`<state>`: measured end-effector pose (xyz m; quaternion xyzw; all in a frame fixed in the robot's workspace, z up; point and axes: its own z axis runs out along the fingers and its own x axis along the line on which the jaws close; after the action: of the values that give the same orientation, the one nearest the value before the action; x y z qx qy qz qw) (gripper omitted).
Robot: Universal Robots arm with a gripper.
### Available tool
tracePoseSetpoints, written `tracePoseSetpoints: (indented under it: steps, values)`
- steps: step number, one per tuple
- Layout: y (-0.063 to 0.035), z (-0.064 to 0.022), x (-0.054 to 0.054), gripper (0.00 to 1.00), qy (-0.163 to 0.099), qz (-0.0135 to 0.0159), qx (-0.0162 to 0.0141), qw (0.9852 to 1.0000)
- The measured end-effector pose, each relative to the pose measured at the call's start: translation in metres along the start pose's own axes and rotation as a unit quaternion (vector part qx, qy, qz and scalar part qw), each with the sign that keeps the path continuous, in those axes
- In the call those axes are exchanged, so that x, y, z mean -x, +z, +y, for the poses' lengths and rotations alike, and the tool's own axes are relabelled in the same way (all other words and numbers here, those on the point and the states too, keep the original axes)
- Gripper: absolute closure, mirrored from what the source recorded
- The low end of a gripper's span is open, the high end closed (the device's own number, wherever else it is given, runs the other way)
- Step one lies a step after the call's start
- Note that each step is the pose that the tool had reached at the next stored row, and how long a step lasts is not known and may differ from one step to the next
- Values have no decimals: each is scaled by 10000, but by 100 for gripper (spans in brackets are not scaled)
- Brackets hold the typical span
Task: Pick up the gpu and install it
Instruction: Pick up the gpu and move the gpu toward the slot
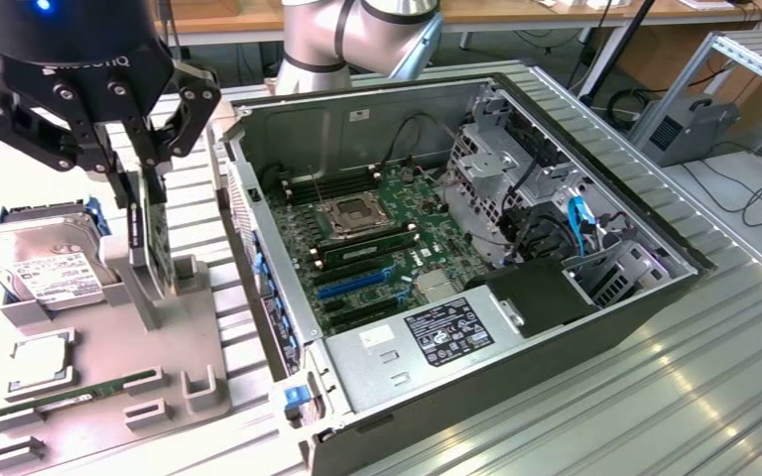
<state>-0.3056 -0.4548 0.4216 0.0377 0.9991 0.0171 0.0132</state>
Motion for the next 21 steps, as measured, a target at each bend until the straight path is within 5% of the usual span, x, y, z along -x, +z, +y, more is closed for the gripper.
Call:
tracePoseSetpoints:
  steps: [21]
  values:
    - [-67,2,2,74,0,0,-1,10000]
